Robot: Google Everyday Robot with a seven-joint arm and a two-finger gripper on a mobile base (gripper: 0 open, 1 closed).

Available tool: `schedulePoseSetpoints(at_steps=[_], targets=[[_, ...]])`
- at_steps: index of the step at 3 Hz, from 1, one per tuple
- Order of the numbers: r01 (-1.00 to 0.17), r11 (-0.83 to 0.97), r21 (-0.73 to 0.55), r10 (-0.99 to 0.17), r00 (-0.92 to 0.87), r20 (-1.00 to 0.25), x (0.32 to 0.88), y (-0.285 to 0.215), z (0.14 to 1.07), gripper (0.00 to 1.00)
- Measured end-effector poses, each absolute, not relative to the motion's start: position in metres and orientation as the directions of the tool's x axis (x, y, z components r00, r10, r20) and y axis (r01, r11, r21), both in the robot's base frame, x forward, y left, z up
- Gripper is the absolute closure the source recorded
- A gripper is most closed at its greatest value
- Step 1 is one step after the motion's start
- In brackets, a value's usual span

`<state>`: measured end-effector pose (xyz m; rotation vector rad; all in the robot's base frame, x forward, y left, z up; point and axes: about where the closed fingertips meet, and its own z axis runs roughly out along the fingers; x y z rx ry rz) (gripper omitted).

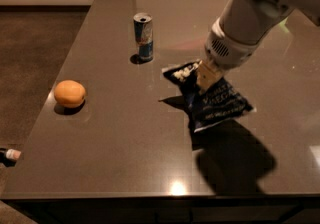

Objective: Pick blue chip bag

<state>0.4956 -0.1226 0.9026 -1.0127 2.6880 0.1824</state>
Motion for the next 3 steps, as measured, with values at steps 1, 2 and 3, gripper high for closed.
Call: schedulePoseSetpoints(at_steps=[1,2,3], targets=[[-0.685,0.728,-0.034,-0.647,-0.670,-0.364,0.499,-0.122,0.955,1.00],[-0.695,0.717,-0.056,-0.654,-0.643,-0.398,0.501,-0.124,0.983,1.00],[-0.695,0.717,-0.058,-0.654,-0.641,-0.403,0.501,-0.124,0.985,1.00]])
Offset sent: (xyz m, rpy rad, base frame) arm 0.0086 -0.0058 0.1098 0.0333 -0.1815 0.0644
